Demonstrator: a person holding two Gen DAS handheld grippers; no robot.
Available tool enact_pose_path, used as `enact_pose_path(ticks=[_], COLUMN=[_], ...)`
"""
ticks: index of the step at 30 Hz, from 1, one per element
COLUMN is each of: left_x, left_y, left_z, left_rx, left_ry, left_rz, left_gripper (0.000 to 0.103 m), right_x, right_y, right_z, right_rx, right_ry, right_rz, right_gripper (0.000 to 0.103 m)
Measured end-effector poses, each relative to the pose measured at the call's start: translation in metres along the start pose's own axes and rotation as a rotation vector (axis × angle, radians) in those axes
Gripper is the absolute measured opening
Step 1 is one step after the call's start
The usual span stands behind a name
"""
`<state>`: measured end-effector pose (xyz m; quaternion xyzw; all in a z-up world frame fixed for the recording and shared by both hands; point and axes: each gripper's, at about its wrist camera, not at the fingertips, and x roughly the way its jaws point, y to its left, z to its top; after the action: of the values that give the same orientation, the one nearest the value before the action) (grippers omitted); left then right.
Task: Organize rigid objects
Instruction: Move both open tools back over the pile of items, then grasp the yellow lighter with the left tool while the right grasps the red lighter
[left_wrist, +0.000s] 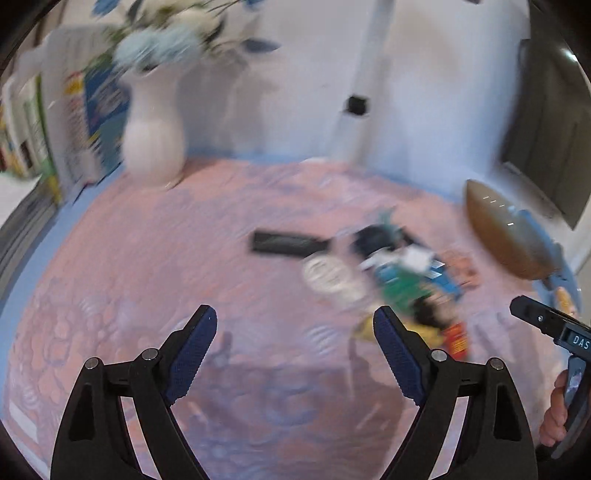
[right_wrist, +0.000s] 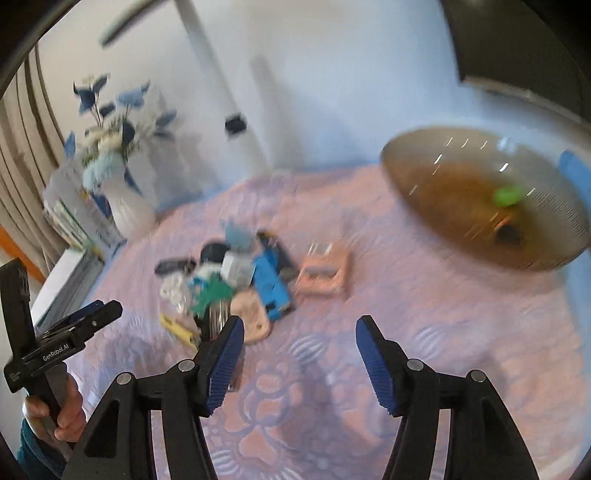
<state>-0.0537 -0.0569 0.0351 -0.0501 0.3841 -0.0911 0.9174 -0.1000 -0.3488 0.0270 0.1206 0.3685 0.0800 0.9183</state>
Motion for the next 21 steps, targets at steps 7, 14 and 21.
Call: enact_pose_path(ticks=[7,14,21], left_x=[0.009,0.006,0.014], left_y=[0.012,-0.008,-0.036], left_z=[-0.013,-0.015,-0.016], left_rx=[-0.02,0.076,0.219], left_ry=[0.027,0.02,0.105], left_rz=[-0.033,-0.034,-0.039], left_gripper=[0.086,0.086,0.085], right_x=[0.028,0.028,0.02], right_y=[-0.006,-0.006,0.011], right_z=[-0.017,-0.018,-0.021], right_rx=[0.023,0.012,-0.04], right_ry=[0.039,0.045,0.036], right_rz=[-0.009,-0.028,-0.064], right_gripper=[0.061,0.061,0.061])
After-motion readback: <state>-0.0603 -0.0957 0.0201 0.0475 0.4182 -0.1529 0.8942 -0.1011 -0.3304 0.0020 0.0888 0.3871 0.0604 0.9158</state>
